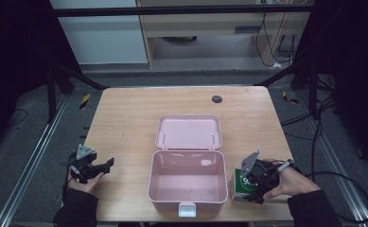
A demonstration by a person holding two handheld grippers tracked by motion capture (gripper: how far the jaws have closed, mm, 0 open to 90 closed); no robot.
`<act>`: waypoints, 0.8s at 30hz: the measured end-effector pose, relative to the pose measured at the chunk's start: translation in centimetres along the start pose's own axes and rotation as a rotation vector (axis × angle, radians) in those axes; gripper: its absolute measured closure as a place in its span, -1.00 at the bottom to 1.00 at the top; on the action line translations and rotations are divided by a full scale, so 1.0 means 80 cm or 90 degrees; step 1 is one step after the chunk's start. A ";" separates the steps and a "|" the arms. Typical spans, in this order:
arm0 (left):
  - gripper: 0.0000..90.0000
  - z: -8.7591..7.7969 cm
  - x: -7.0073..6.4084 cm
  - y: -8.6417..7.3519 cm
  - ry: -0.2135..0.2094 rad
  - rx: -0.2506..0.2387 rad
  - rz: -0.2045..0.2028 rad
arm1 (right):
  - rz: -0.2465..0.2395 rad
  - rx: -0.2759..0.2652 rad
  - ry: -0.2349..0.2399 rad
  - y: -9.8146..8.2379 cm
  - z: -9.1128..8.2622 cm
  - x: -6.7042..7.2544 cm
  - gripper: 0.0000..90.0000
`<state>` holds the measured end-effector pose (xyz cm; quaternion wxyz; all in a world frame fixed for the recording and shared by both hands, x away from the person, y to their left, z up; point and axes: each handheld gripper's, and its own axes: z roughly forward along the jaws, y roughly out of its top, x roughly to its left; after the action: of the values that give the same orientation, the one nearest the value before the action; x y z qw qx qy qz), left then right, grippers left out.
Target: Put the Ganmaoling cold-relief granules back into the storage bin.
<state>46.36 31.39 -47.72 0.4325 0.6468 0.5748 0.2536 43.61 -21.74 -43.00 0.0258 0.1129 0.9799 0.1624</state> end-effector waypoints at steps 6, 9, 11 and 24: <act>-0.47 0.000 0.000 0.000 0.000 0.001 0.001 | 0.008 -0.007 -0.011 -0.002 -0.022 0.000 -0.66; -0.47 0.000 0.000 0.000 0.000 0.000 0.000 | 0.008 -0.009 -0.020 -0.001 -0.033 0.000 -0.66; -0.47 0.000 0.000 0.000 0.000 0.000 0.000 | 0.009 -0.007 -0.024 0.000 -0.040 0.000 -0.66; -0.47 0.000 0.000 0.000 0.001 0.003 0.003 | 0.005 -0.029 -0.046 0.012 -0.082 -0.001 -0.66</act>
<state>46.36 31.38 -47.74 0.4302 0.6488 0.5743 0.2535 43.30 -22.92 -36.47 0.0627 0.1216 0.9740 0.1804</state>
